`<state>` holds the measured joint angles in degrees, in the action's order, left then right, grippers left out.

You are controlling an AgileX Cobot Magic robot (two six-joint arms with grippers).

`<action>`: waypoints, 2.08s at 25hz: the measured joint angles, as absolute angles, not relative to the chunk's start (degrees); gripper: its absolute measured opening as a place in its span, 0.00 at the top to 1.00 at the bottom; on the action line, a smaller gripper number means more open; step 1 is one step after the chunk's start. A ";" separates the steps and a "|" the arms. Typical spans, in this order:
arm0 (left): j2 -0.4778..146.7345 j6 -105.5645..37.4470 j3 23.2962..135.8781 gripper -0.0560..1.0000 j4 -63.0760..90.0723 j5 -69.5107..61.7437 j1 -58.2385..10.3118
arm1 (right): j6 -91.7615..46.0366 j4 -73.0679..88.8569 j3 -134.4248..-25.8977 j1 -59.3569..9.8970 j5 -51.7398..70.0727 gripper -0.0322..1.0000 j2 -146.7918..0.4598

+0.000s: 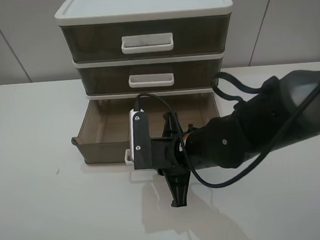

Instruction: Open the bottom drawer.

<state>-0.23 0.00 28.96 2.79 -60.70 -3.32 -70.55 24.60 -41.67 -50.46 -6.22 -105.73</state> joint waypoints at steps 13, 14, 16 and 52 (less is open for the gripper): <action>-0.23 0.00 28.96 0.24 2.79 -60.70 -3.32 | -70.50 25.85 -41.54 -51.69 -3.28 0.88 -104.80; -0.23 0.00 28.96 0.24 2.79 -60.70 -3.32 | -70.50 25.85 -41.54 -51.69 -3.28 0.88 -104.80; -0.23 0.00 28.96 0.24 2.79 -60.70 -3.32 | -70.50 25.85 -41.54 -51.69 -3.28 0.88 -104.80; -0.23 0.00 28.96 0.24 2.79 -60.70 -3.32 | -15.40 14.76 -41.41 -12.52 37.36 0.24 -56.96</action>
<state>-0.23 0.00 28.96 2.79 -60.70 -3.32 -15.40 14.76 -41.41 -12.52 37.36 -56.96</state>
